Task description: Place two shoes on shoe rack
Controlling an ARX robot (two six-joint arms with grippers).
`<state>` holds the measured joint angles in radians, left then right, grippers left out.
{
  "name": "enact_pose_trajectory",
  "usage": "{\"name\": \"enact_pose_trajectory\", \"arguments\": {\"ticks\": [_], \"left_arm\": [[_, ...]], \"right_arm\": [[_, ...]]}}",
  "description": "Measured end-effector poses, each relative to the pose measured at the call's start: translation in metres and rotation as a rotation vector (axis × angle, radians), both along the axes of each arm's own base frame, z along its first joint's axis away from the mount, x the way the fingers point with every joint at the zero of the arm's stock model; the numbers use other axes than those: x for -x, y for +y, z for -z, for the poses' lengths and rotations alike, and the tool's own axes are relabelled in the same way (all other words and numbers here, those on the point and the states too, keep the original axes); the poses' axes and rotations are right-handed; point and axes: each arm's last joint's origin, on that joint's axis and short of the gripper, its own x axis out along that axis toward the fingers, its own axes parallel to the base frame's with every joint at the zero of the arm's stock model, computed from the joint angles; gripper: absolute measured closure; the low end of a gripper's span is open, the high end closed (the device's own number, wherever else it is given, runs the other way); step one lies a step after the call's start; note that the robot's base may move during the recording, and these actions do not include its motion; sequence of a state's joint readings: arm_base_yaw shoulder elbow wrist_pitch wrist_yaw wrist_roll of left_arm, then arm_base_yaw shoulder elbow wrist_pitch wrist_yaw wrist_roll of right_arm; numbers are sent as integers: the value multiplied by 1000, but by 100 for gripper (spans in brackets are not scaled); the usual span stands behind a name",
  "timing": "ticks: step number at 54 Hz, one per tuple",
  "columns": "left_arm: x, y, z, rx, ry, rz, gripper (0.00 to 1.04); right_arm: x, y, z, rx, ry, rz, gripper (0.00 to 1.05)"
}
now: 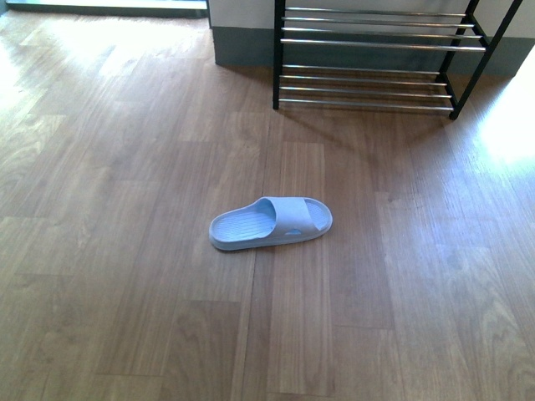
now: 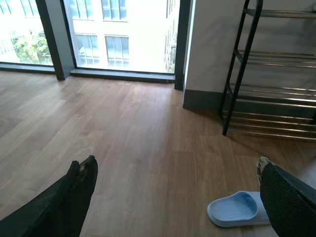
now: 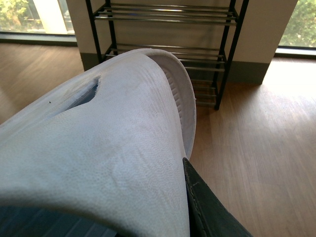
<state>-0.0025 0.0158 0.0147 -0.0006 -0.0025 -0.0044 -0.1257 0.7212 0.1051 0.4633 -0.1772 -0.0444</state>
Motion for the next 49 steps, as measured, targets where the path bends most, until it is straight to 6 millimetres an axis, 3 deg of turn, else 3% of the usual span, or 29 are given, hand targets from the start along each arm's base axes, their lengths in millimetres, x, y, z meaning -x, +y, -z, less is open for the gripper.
{"name": "enact_pose_trajectory", "arguments": {"ticks": [49], "left_arm": [[0, 0, 0, 0, 0, 3, 9]], "right_arm": [[0, 0, 0, 0, 0, 2, 103]]}}
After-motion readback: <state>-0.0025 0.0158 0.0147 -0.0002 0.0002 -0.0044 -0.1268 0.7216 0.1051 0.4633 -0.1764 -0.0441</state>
